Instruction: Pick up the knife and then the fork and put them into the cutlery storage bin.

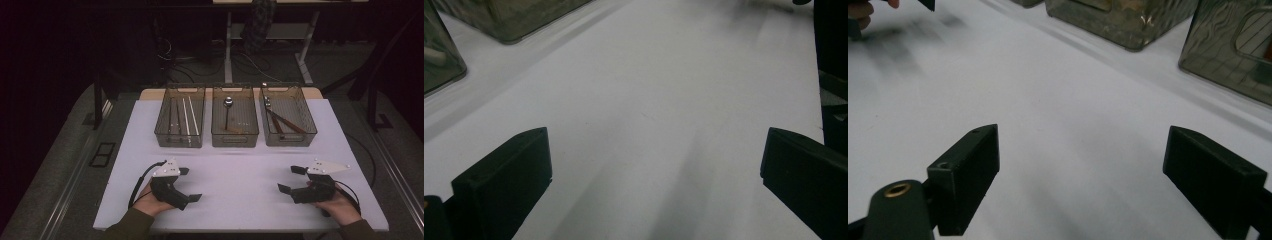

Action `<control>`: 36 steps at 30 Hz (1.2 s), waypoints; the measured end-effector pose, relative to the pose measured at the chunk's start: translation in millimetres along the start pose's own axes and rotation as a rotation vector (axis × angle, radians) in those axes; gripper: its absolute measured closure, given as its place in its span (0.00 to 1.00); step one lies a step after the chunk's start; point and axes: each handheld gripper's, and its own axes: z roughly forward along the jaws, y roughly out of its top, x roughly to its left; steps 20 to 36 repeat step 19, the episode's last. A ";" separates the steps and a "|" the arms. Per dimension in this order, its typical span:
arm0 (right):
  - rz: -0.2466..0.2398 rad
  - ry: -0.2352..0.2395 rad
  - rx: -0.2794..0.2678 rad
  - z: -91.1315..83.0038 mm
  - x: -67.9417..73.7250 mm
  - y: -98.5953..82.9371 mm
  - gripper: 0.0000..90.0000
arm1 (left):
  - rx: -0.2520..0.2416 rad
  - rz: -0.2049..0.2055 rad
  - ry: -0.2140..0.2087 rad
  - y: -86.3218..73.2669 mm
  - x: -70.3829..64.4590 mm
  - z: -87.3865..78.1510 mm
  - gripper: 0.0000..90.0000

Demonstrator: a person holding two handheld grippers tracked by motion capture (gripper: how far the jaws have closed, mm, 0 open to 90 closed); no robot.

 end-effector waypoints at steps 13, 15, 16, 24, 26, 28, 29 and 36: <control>-0.015 0.004 0.040 3.1 1.1 -4.1 0.16 | 0.005 0.001 0.000 -0.1 -0.2 0.2 0.00; -0.016 0.005 0.038 3.0 0.9 -3.9 0.16 | 0.005 0.001 0.001 -0.2 0.0 0.3 0.00; -0.015 0.004 0.038 2.8 1.0 -3.7 0.16 | 0.005 0.001 0.000 -0.2 0.1 0.4 0.00; -0.015 0.003 0.037 2.4 1.0 -3.5 0.16 | 0.007 0.001 0.000 -0.2 0.0 0.6 0.00; -0.015 0.003 0.037 2.4 1.0 -3.5 0.16 | 0.007 0.001 0.000 -0.2 0.0 0.6 0.00; -0.015 0.003 0.037 2.4 1.0 -3.5 0.16 | 0.007 0.001 0.000 -0.2 0.0 0.6 0.00; -0.015 0.003 0.037 2.4 1.0 -3.5 0.16 | 0.007 0.001 0.000 -0.2 0.0 0.6 0.00; -0.015 0.003 0.037 2.4 1.0 -3.5 0.16 | 0.007 0.001 0.000 -0.2 0.0 0.6 0.00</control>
